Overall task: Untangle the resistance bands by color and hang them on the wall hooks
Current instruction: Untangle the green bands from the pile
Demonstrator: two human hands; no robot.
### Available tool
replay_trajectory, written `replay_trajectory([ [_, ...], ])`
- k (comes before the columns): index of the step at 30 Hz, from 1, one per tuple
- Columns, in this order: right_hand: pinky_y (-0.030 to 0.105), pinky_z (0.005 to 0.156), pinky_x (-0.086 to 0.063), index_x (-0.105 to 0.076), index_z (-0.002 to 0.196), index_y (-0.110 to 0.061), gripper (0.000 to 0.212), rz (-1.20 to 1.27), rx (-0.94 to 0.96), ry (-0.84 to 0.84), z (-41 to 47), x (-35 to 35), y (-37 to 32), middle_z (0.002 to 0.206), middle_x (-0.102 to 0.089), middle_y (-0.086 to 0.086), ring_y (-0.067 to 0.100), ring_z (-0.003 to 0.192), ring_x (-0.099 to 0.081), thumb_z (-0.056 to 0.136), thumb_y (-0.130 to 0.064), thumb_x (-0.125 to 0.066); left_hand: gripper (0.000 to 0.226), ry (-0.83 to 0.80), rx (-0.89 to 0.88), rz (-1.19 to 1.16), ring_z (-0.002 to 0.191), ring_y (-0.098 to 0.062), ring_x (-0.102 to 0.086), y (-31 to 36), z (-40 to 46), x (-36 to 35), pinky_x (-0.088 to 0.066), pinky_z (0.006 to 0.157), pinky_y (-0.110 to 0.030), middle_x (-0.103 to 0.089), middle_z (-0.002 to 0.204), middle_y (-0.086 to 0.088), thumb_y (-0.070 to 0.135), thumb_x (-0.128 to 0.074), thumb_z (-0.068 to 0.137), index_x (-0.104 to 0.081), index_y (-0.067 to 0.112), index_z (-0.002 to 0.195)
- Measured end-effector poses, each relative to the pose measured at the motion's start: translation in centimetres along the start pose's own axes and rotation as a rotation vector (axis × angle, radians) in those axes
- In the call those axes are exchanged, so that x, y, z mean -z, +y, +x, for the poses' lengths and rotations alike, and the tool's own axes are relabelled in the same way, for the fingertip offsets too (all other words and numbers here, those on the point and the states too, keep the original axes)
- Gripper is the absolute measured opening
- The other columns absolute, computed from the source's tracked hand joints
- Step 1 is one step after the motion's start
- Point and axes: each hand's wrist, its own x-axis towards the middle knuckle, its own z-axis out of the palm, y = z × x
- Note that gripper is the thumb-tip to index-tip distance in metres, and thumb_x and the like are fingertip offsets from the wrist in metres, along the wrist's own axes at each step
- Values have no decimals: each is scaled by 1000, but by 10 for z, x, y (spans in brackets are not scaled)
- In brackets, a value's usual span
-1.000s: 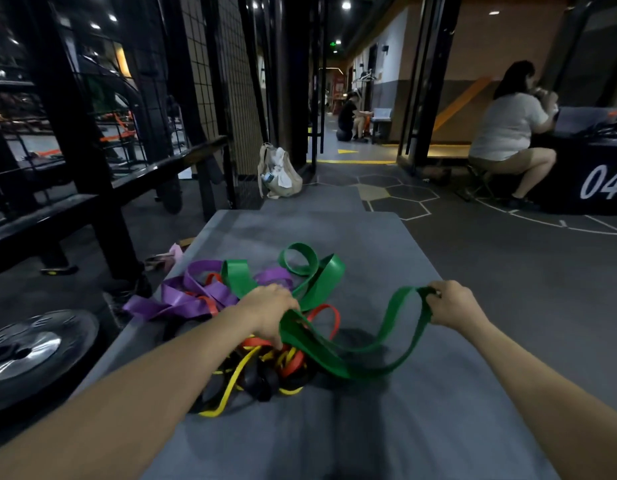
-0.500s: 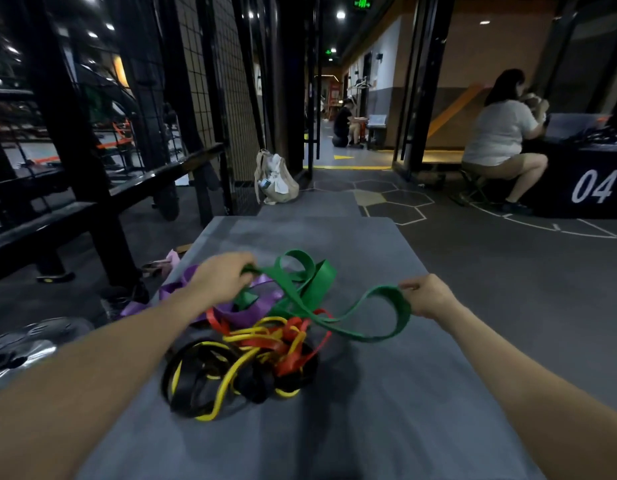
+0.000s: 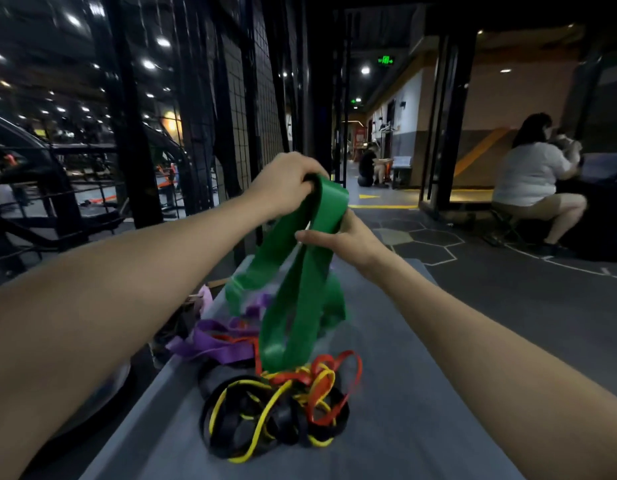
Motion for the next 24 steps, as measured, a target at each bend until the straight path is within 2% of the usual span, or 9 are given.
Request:
replay_trajectory([
  [4, 15, 59, -53, -51, 115, -6, 59, 87, 42, 124, 7, -6, -7, 95, -64, 4, 11, 80, -63, 65, -4, -82, 30, 80, 79, -155, 96, -8, -57, 13, 3, 7, -42, 88, -19, -68, 109, -4, -1, -53, 87, -69, 11, 108],
  [8, 20, 60, -50, -62, 91, -14, 33, 128, 101, 163, 8, -5, -11, 79, -66, -2, 5, 67, -63, 66, 0, -79, 24, 107, 217, -405, 97, -20, -64, 22, 8, -6, -53, 90, -39, -69, 103, -7, 1, -58, 85, -70, 11, 103],
  [11, 21, 60, -50, -63, 92, -10, 28, 89, 77, 281, -3, 1, -7, 76, -65, 0, 6, 64, -62, 69, 3, -75, 19, -30, 261, -658, 93, -20, -65, 24, 4, -16, -55, 87, -44, -67, 97, -8, 4, -63, 85, -67, 12, 102],
  [13, 26, 64, -52, -61, 97, -7, 31, 77, 9, 349, -9, 8, -2, 77, -64, 2, 13, 69, -62, 69, 2, -75, 22, -129, 243, -768, 93, -17, -62, 19, -3, -21, -53, 90, -36, -65, 97, -6, 8, -64, 85, -64, 11, 107],
  [15, 35, 71, -54, -58, 91, -8, 29, 99, -58, 391, -12, 18, -2, 78, -63, 4, 19, 71, -62, 69, 0, -76, 24, -87, 254, -768, 92, -15, -61, 8, -13, -30, -50, 88, -29, -65, 101, -7, 10, -62, 87, -63, 9, 111],
  [18, 43, 74, -56, -57, 79, -10, 25, 108, -64, 393, -15, 33, -7, 72, -63, 6, 22, 67, -63, 69, 0, -77, 27, -109, 420, -703, 78, -12, -54, -9, -37, -58, -45, 72, -21, -58, 99, -8, 5, -53, 92, -59, 1, 118],
  [20, 39, 68, -57, -56, 78, -10, 25, 117, -64, 386, -19, 40, -11, 71, -63, 6, 22, 65, -63, 69, 1, -77, 38, -288, 483, -581, 89, -15, -54, -16, -55, -81, -44, 70, -21, -56, 111, -7, -1, -53, 90, -50, 1, 128],
  [22, 32, 61, -58, -57, 83, -7, 25, 152, -65, 374, -24, 47, -14, 72, -63, 6, 21, 65, -64, 70, 2, -76, 58, -503, 458, -484, 119, -21, -48, -18, -70, -104, -44, 92, -26, -45, 138, -9, -2, -58, 86, -35, 6, 139],
  [24, 30, 57, -58, -57, 92, -3, 29, 158, -67, 376, -28, 54, -14, 74, -63, 7, 21, 66, -64, 70, 1, -76, 78, -664, 441, -419, 136, -24, -33, -14, -80, -121, -38, 99, -28, -27, 152, -8, 0, -63, 83, -20, 13, 147],
])
